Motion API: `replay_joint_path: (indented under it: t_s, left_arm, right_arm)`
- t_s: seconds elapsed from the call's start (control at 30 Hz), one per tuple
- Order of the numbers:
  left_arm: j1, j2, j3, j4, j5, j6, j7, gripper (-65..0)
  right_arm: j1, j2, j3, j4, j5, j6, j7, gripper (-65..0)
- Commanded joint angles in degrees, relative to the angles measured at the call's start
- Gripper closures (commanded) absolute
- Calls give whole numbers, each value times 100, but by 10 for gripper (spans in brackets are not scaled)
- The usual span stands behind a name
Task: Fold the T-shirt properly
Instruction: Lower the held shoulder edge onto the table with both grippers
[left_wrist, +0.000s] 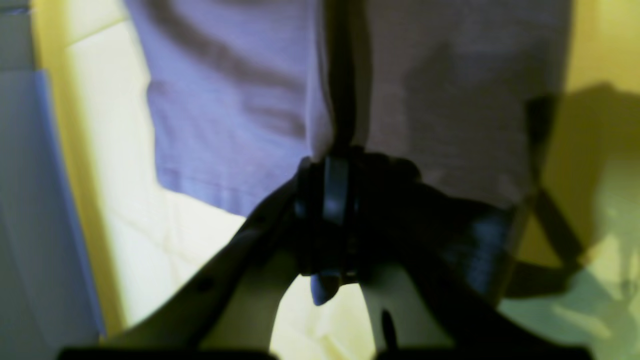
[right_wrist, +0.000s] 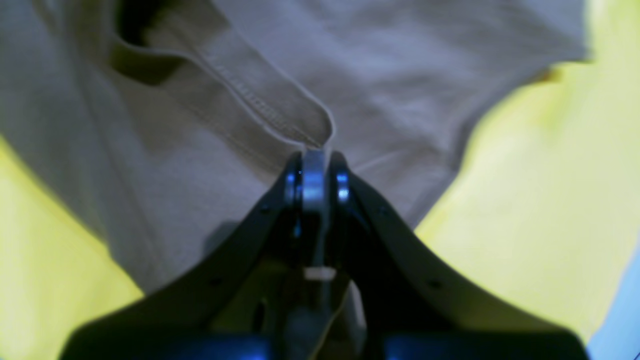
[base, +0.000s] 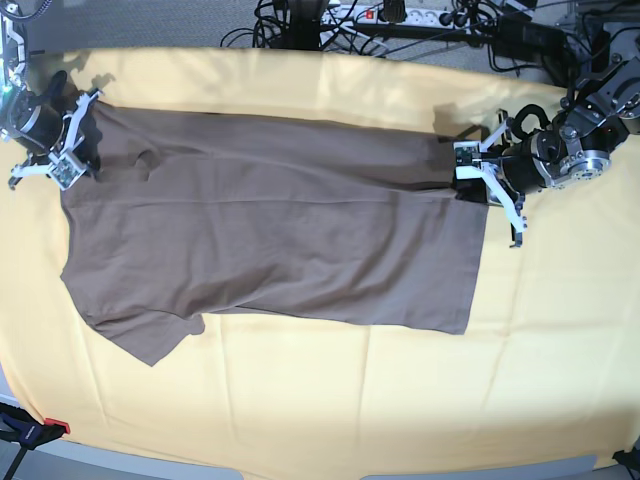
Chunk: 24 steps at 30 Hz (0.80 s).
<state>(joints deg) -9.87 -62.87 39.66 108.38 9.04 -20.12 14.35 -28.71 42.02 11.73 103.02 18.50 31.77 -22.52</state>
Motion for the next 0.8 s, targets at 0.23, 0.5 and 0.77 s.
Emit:
replay_joint_path:
  t_s: [0.23,0.5,0.77]
  left_arm:
    - [-63,-109,-72,63,-4,68,-50,0]
    - [-63,-109,-72,63,15,66,-52,0]
    - [-63,-107,-72,63,17,70,-55,0]
  right_arm:
    - [308,-138,-133,61,-179,-92,90,0]
    - [446,-133,-365,61,-590,-330,92,0]
    - [461,-122,-400,61,-590,-953,92,0]
